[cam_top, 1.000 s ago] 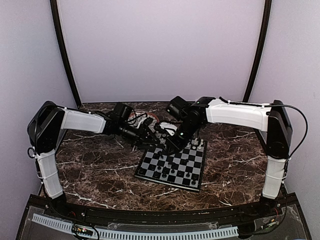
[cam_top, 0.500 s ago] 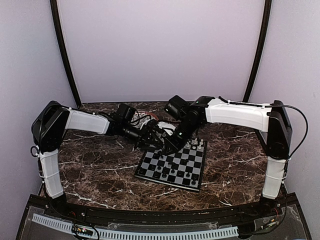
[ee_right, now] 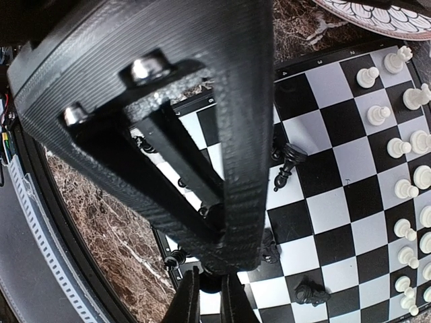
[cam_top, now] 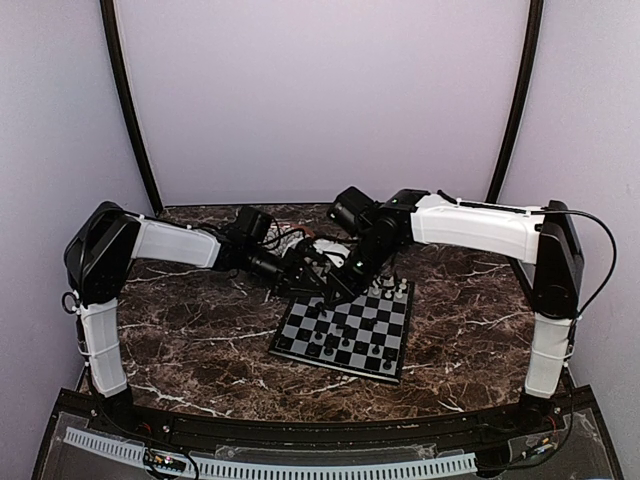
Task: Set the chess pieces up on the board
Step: Pass from the right arm to the left, then pass from the left arm to the right
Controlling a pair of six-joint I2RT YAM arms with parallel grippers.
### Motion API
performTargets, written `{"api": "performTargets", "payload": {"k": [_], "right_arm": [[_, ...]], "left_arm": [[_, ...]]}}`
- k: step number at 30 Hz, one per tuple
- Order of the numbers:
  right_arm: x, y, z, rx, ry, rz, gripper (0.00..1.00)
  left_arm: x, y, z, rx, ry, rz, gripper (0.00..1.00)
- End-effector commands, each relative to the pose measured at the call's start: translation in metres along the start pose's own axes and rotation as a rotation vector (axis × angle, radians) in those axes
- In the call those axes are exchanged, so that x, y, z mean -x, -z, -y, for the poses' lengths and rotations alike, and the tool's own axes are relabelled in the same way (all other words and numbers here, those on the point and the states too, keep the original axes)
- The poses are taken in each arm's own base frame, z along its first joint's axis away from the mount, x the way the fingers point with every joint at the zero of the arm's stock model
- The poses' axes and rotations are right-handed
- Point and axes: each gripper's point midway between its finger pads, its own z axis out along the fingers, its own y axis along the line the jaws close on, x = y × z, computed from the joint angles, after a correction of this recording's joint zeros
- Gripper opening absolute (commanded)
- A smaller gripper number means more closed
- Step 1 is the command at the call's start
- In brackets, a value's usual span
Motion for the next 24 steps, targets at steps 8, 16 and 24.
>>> {"api": "performTargets", "payload": {"k": [8, 16, 24], "right_arm": [[0.055, 0.095, 0.038, 0.097, -0.283, 0.480, 0.40], [0.082, 0.129, 0.063, 0.353, -0.417, 0.737, 0.51], [0.112, 0.124, 0.055, 0.521, -0.399, 0.739, 0.53]], "left_arm": [[0.070, 0.064, 0.071, -0.048, -0.149, 0.295, 0.14], [0.101, 0.088, 0.113, -0.207, -0.219, 0.484, 0.13], [0.104, 0.092, 0.109, -0.275, -0.177, 0.542, 0.13]]}}
